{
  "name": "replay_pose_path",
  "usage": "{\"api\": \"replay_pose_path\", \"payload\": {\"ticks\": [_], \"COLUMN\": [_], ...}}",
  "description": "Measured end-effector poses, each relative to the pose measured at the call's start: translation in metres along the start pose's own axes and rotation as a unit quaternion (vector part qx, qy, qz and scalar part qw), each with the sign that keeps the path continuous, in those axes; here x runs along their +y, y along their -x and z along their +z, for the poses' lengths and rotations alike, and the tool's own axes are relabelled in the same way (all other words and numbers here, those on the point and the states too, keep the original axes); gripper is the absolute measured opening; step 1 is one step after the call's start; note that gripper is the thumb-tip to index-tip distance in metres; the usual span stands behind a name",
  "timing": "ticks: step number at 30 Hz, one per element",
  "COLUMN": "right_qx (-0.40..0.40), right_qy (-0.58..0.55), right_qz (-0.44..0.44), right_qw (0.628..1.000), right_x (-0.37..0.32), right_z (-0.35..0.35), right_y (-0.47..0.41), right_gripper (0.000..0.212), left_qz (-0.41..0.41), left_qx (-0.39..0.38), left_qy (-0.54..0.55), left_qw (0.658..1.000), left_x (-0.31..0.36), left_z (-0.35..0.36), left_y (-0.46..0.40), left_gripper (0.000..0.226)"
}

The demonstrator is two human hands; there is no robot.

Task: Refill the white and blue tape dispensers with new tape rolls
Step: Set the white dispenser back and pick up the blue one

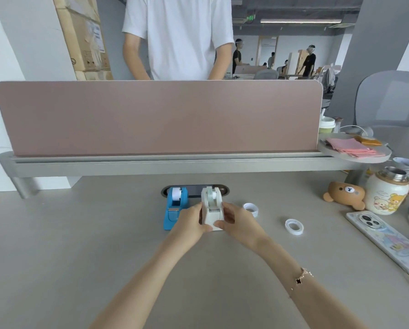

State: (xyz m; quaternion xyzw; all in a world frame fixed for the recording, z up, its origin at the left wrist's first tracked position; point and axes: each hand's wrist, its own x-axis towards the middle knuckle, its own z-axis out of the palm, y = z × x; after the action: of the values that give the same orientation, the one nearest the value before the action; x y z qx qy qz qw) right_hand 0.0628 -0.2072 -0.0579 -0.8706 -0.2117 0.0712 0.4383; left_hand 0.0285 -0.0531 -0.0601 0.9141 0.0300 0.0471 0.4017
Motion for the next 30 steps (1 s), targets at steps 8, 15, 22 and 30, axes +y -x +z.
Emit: {"api": "replay_pose_path", "payload": {"ticks": [8,15,22,30], "right_qx": [0.002,0.026,0.067,0.041], "right_qy": [-0.047,-0.059,-0.079,-0.055], "right_qz": [-0.003,-0.002,0.013,0.015], "right_qw": [0.999,0.998,0.994,0.998], "right_x": [0.012,0.009,0.003,0.003], "right_z": [0.002,0.005,0.01,0.004], "right_y": [-0.012,-0.008,0.015,0.049], "right_gripper": [0.027,0.025,0.029,0.035], "left_qz": [-0.012,-0.005,-0.015,-0.167], "left_qx": [0.007,0.064,0.372,0.315], "left_qy": [0.045,0.083,0.033,0.088], "left_qw": [0.999,0.995,0.928,0.93], "left_x": [-0.006,0.006,-0.001,-0.014], "left_z": [0.005,0.007,-0.01,0.0], "left_y": [-0.014,0.012,0.036,0.03], "left_gripper": [0.048,0.037,0.056,0.053]}}
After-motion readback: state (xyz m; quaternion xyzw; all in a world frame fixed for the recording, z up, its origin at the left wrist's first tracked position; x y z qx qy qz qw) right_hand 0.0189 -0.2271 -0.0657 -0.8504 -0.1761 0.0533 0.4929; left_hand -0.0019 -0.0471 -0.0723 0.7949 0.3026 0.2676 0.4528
